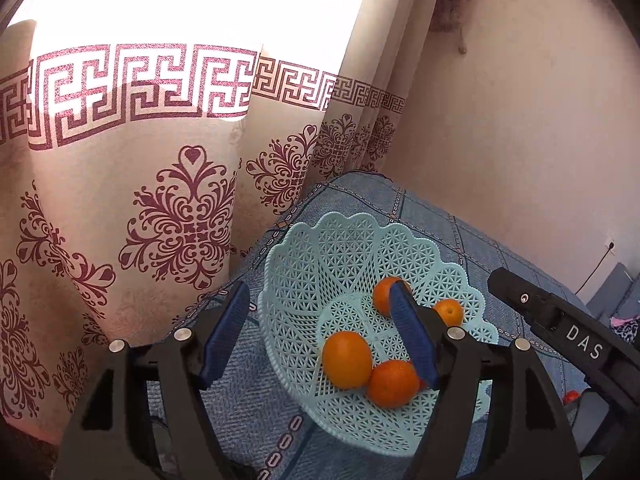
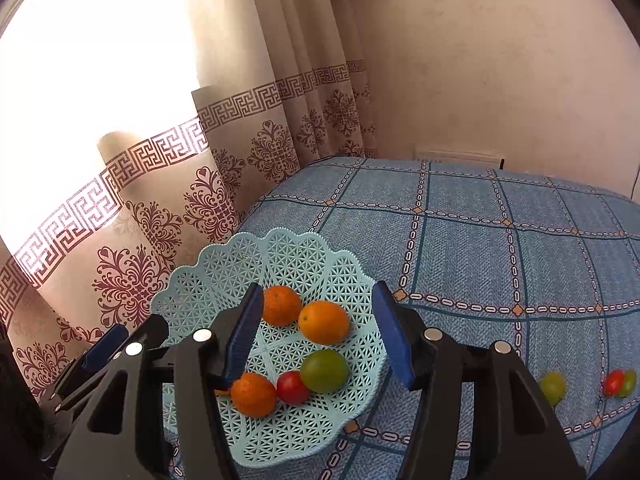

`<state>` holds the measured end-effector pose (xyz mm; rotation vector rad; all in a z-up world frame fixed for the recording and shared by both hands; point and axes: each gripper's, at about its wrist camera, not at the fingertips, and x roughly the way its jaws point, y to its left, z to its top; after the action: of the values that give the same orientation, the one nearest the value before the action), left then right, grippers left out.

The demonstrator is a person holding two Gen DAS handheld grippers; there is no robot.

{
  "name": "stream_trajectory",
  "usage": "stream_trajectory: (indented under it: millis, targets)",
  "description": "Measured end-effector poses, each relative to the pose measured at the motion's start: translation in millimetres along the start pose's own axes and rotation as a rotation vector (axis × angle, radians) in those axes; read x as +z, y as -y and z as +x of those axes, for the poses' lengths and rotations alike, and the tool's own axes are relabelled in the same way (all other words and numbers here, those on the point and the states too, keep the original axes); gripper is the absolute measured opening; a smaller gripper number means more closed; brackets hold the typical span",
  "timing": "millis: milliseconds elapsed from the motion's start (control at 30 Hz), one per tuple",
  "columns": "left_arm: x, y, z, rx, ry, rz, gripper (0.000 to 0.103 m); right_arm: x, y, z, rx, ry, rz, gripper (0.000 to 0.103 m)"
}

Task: Organize fruits
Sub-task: 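Withdraw both open tools from the basket toward the remaining fruits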

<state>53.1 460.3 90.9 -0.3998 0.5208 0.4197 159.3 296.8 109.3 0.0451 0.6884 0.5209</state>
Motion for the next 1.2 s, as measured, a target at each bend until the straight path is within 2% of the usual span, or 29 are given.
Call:
stream_trajectory:
  millis: [133, 367, 867, 1200]
  targets:
    - [-1, 3, -10, 0.032, 0.048, 0.026, 0.084, -5, 1, -5, -0.005, 0.003, -0.001, 0.057]
    - [-1, 10, -18, 0.068, 0.101, 0.063, 0.090, -13, 13, -12, -0.020, 0.004, 0.030, 0.057]
    - [-9, 24, -21, 0.040, 0.102, 0.085, 0.090, -25, 44, -34, -0.073, 0.016, 0.076, 0.057]
    - [-17, 44, -27, -0.003, 0.108, 0.150, 0.090, -32, 76, -54, -0.123, 0.031, 0.122, 0.057]
